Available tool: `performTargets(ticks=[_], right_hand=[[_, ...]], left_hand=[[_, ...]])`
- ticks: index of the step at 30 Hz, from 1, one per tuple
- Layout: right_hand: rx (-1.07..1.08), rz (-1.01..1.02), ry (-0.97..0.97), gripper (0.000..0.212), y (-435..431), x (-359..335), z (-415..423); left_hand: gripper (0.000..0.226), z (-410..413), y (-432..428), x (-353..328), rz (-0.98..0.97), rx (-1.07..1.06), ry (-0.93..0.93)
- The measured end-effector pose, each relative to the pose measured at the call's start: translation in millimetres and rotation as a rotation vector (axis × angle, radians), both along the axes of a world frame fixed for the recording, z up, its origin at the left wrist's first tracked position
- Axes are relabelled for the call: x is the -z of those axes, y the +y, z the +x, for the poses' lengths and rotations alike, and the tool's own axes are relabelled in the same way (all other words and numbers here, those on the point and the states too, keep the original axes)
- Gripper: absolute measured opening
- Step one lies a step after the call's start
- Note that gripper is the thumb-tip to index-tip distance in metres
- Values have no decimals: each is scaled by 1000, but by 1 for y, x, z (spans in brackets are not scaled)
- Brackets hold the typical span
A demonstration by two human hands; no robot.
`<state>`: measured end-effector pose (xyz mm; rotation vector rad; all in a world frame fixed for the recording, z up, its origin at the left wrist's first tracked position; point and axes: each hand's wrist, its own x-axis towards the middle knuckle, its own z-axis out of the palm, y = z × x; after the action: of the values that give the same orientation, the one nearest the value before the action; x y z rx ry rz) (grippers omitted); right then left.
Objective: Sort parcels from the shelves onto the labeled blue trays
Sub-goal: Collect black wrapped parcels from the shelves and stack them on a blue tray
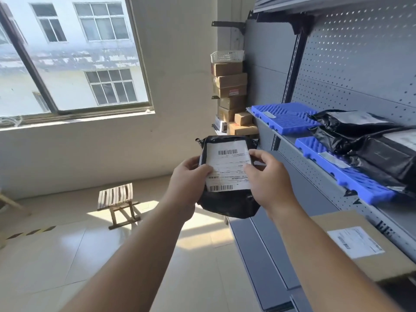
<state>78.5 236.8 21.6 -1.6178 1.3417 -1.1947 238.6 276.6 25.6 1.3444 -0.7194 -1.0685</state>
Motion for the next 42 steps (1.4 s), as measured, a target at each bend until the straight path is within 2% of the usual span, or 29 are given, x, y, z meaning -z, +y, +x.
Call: performTargets(ticks=[6,17,20,29,42], right_hand=[[98,-43,58,33,-80,-9,-2],[524,-90,123,37,-205,-43,-29],[643,-96,121,43,-220,-45,-48],[862,-78,169,46,-241,-64,-124],[989,129,253,59,-268,-78,-173]], left_hand=[[29,2,-101,-5,-18,102,30],[21,-32,-295,-41,-52,520,-8],[27,-59,-332,-45,-66,641,-43],[21,-156,-387,-65,-156,916,-132],[18,-238,-442,-68,-186,1111,-365]])
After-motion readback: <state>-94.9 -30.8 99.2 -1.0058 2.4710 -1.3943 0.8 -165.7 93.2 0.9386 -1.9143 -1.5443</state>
